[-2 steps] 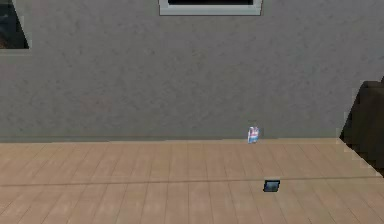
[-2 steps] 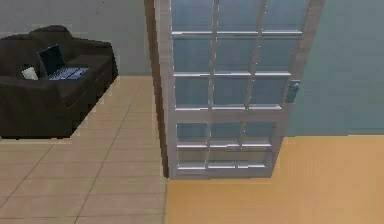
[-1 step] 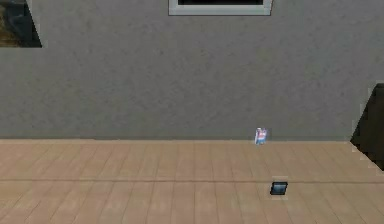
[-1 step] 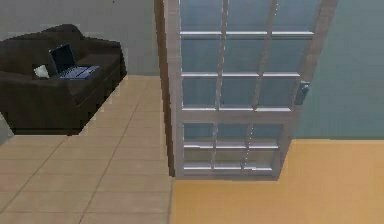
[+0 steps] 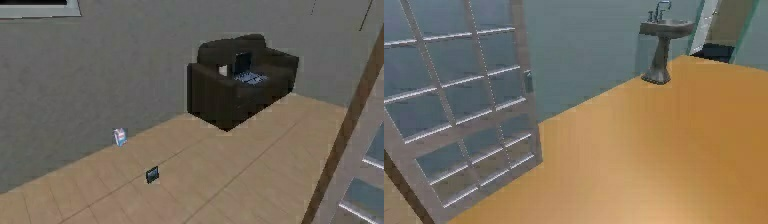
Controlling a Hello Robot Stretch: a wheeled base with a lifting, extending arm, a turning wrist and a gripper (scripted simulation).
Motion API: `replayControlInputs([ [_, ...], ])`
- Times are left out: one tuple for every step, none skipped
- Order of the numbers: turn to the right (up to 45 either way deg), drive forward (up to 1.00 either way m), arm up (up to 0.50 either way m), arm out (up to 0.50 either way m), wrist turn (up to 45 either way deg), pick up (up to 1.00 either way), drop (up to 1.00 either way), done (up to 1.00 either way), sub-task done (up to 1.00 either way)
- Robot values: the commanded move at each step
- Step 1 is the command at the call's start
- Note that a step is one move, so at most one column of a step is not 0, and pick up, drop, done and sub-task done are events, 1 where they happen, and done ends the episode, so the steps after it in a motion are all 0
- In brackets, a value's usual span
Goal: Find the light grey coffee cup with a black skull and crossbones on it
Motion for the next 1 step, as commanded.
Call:
replayControlInputs([
  [45.0, 0.0, 0.0, 0.0, 0.0, 0.0, 0.0, 0.0, 0.0],
])
